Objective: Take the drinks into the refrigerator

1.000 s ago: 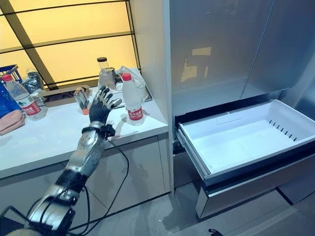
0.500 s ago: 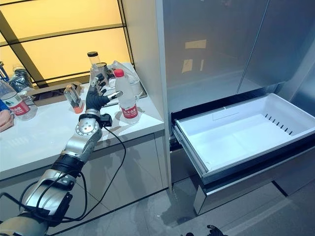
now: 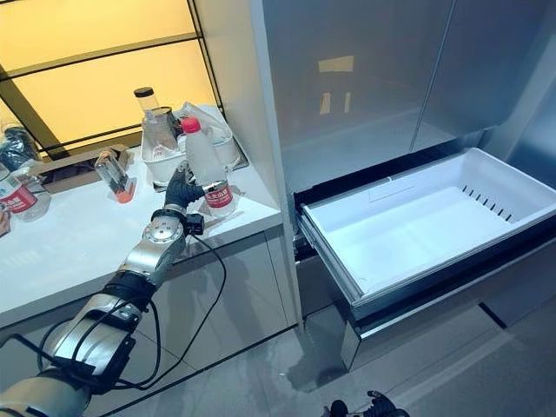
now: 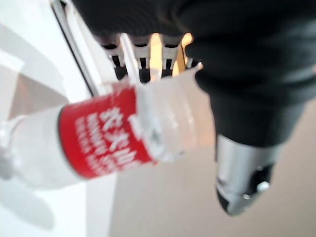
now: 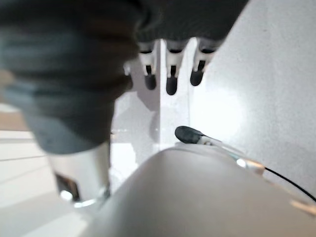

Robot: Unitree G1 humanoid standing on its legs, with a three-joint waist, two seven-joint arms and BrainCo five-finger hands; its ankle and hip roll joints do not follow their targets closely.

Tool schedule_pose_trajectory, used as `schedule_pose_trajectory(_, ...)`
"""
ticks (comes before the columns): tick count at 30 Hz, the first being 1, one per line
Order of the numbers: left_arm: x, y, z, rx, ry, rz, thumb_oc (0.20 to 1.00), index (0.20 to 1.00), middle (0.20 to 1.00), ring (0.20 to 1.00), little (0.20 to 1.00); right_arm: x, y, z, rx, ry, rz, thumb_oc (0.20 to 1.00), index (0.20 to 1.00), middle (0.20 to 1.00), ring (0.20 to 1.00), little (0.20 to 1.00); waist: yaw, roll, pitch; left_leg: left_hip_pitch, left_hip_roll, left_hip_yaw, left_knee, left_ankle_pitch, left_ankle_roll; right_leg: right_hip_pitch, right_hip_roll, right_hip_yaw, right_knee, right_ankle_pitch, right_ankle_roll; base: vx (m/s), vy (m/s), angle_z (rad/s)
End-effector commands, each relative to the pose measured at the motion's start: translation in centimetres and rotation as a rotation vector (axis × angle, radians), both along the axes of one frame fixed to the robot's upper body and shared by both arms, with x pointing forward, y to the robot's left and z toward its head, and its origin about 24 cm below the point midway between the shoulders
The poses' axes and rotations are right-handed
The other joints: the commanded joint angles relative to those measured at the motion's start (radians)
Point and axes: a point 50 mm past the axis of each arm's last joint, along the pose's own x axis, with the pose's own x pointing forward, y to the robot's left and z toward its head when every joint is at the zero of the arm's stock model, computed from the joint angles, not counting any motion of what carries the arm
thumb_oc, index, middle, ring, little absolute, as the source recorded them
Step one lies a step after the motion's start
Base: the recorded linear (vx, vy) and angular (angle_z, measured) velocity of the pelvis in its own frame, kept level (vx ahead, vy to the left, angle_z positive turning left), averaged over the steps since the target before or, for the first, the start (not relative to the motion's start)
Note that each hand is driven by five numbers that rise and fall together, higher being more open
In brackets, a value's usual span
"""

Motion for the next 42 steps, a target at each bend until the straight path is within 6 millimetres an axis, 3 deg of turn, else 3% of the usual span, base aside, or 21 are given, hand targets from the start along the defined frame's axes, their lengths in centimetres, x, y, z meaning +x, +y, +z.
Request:
schedule_pose_trajectory(1, 1.3, 0.2, 2.2, 0.020, -0.034, -0.001, 1.000, 1.000, 1.000, 1.000, 1.000, -0.8, 1.8, -0.7, 0.028, 0.034, -0.003, 1.000, 1.000, 1.000, 1.000, 1.000, -0.015, -0.017, 0.031, -0.001, -0.054, 0.021, 0.005, -0.029, 0.062, 0.084, -0.016, 0.042, 0.106, -0.160, 0.063, 0.00, 0.000, 0.00)
schedule_pose_trajectory(11, 0.4, -0.6, -3.0, 0.024, 0.150, 0.007, 1.000, 1.000, 1.000, 1.000, 1.000, 1.2, 1.6, 0.0, 0.019, -0.044, -0.032, 1.000, 1.000, 1.000, 1.000, 1.000, -0.042, -0.005, 0.053, -0.011, -0.049, 0.044, 0.005, -0.023, 0.056, 0.064, -0.005, 0.069, 0.097, -0.149, 0.059, -0.01, -0.001, -0.07)
schedule_pose_trajectory(14, 0.5, -1.9, -3.2, -0.002, 0.153, -0.012, 1.000, 1.000, 1.000, 1.000, 1.000, 1.8, 1.3, 0.2, 0.012, -0.066, -0.038, 1.000, 1.000, 1.000, 1.000, 1.000, -0.056, -0.002, 0.066, -0.015, -0.046, 0.055, 0.005, -0.019, 0.054, 0.053, -0.001, 0.079, 0.099, -0.146, 0.057, -0.04, -0.001, -0.08)
schedule_pose_trajectory(23, 1.8, -7.5, 0.4, -0.080, 0.041, -0.126, 1.000, 1.000, 1.000, 1.000, 1.000, 2.7, 0.4, 0.7, -0.014, -0.109, -0.063, 1.000, 1.000, 1.000, 1.000, 1.000, -0.100, 0.011, 0.107, -0.050, -0.042, 0.074, 0.005, -0.002, 0.046, 0.007, 0.009, 0.102, 0.102, -0.128, 0.055, -0.04, -0.001, -0.06)
schedule_pose_trajectory(25, 2.1, -10.0, 2.4, -0.111, -0.012, -0.183, 1.000, 1.000, 1.000, 1.000, 1.000, 2.7, 0.0, 0.8, -0.025, -0.112, -0.080, 1.000, 1.000, 1.000, 1.000, 1.000, -0.116, 0.017, 0.119, -0.063, -0.038, 0.077, 0.005, 0.005, 0.043, -0.006, 0.012, 0.108, 0.101, -0.123, 0.054, -0.04, -0.009, -0.02)
schedule_pose_trajectory(26, 2.1, -10.0, 2.4, -0.111, -0.012, -0.183, 1.000, 1.000, 1.000, 1.000, 1.000, 2.7, 0.0, 0.8, -0.025, -0.112, -0.080, 1.000, 1.000, 1.000, 1.000, 1.000, -0.116, 0.017, 0.119, -0.063, -0.038, 0.077, 0.005, 0.005, 0.043, -0.006, 0.012, 0.108, 0.101, -0.123, 0.054, -0.04, -0.015, -0.01)
schedule_pose_trajectory(28, 2.3, -11.9, 4.2, -0.133, -0.051, -0.228, 1.000, 1.000, 1.000, 1.000, 1.000, 2.3, -0.4, 0.8, -0.036, -0.103, -0.089, 1.000, 1.000, 1.000, 1.000, 1.000, -0.130, 0.021, 0.124, -0.070, -0.037, 0.081, 0.005, 0.008, 0.041, -0.012, 0.013, 0.113, 0.097, -0.119, 0.053, 0.00, 0.000, 0.00)
schedule_pose_trajectory(29, 2.3, -11.9, 4.2, -0.133, -0.051, -0.228, 1.000, 1.000, 1.000, 1.000, 1.000, 2.3, -0.5, 0.8, -0.036, -0.104, -0.090, 1.000, 1.000, 1.000, 1.000, 1.000, -0.129, 0.021, 0.124, -0.070, -0.037, 0.081, 0.005, 0.008, 0.041, -0.012, 0.014, 0.113, 0.097, -0.119, 0.053, -0.02, -0.004, -0.05)
schedule_pose_trajectory(30, 2.5, -11.6, 5.5, -0.174, -0.089, -0.226, 1.000, 1.000, 1.000, 1.000, 1.000, 0.8, -1.7, 0.6, -0.041, -0.078, -0.126, 1.000, 1.000, 1.000, 1.000, 1.000, -0.145, 0.019, 0.129, -0.073, -0.037, 0.090, 0.005, 0.010, 0.039, -0.018, 0.016, 0.115, 0.096, -0.113, 0.054, -0.03, -0.007, -0.05)
schedule_pose_trajectory(31, 2.5, -12.3, 6.4, -0.197, -0.115, -0.244, 0.796, 0.796, 0.796, 0.796, 0.796, 0.9, -1.4, 0.7, -0.041, -0.093, -0.118, 1.000, 1.000, 1.000, 1.000, 1.000, -0.151, 0.018, 0.134, -0.075, -0.035, 0.095, 0.005, 0.011, 0.039, -0.023, 0.018, 0.121, 0.096, -0.110, 0.054, -0.06, -0.016, -0.04)
schedule_pose_trajectory(32, 2.6, -12.3, 7.0, -0.182, -0.133, -0.263, 0.376, 0.376, 0.376, 0.376, 0.376, 1.4, -1.0, 0.9, -0.028, -0.126, -0.096, 1.000, 1.000, 1.000, 1.000, 1.000, -0.155, 0.015, 0.138, -0.078, -0.034, 0.097, 0.005, 0.014, 0.037, -0.026, 0.020, 0.125, 0.095, -0.108, 0.054, -0.05, -0.027, -0.05)
schedule_pose_trajectory(33, 2.5, -12.6, 7.3, -0.180, -0.143, -0.285, 0.200, 0.200, 0.200, 0.200, 0.200, 1.3, -0.9, 1.0, -0.017, -0.140, -0.094, 1.000, 1.000, 1.000, 1.000, 1.000, -0.157, 0.013, 0.139, -0.079, -0.033, 0.098, 0.005, 0.015, 0.037, -0.025, 0.021, 0.126, 0.093, -0.108, 0.053, -0.03, -0.039, -0.02)
schedule_pose_trajectory(42, 0.3, -18.5, 6.8, -0.264, -0.149, -0.453, 0.200, 0.200, 0.200, 0.200, 0.200, -0.2, -1.5, 0.5, -0.036, -0.102, -0.162, 1.000, 1.000, 1.000, 1.000, 1.000, -0.155, 0.014, 0.131, -0.077, -0.030, 0.089, 0.005, 0.017, 0.037, -0.011, 0.019, 0.120, 0.077, -0.109, 0.049, 0.00, -0.012, 0.01)
